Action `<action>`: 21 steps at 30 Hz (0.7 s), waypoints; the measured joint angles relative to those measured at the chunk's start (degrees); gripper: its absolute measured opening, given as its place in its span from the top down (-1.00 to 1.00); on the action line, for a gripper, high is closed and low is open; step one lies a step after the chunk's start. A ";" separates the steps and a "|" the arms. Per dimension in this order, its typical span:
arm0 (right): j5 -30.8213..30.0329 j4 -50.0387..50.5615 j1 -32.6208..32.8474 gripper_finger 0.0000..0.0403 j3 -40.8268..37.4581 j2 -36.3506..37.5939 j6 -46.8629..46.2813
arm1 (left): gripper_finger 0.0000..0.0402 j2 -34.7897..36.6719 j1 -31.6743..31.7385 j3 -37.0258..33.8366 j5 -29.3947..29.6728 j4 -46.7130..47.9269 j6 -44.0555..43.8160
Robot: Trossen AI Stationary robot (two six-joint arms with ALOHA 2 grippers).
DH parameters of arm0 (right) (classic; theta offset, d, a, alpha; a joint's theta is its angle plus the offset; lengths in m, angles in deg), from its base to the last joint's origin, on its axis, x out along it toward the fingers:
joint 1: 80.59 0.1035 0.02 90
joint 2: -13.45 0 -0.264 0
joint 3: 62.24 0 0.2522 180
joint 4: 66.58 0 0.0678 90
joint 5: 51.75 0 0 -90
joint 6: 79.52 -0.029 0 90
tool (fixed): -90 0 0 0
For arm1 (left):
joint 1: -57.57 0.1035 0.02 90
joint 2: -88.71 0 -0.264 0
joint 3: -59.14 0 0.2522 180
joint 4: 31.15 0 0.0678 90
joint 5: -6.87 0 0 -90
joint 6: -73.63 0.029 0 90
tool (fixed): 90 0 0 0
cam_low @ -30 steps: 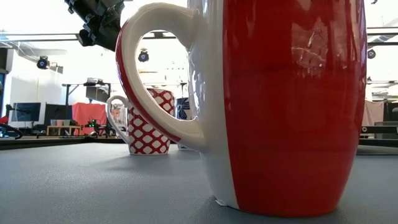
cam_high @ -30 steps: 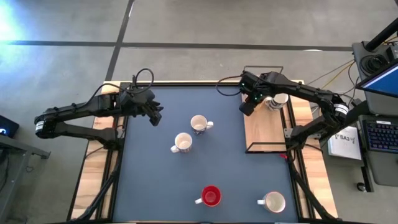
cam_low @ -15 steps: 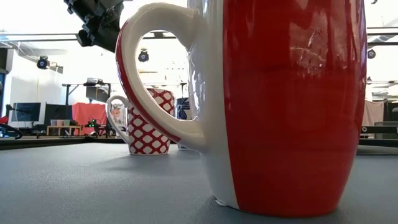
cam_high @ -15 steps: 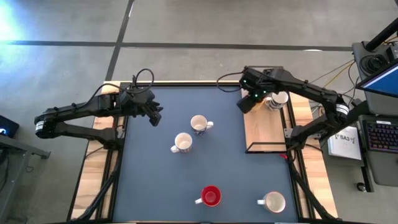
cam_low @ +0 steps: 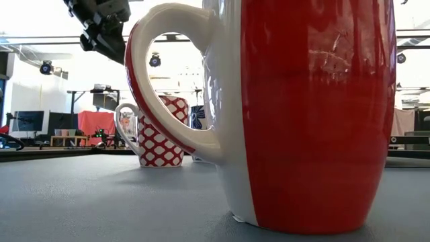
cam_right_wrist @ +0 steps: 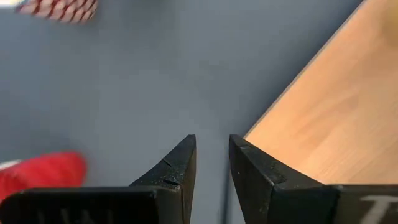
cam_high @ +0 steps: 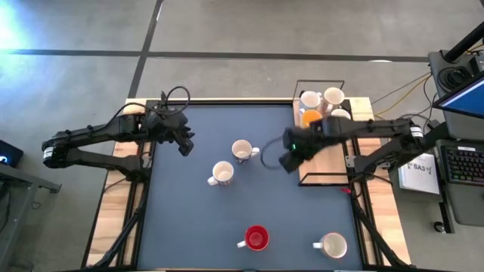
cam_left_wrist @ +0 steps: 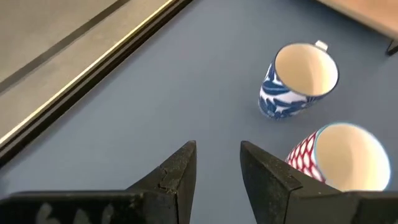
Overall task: Place coffee mugs
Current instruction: Put the gray cup on the shelf aligned with the dark blue cup
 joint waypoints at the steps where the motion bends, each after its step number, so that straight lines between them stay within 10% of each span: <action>1: 0.01 0.00 2.18 0.57 0.00 -0.02 -2.61 | 0.47 0.00 0.00 0.00 0.00 0.35 0.58; 21: 8.15 0.07 32.61 0.43 -0.15 -0.09 -23.45 | 0.47 0.00 0.01 0.00 -1.05 0.49 0.40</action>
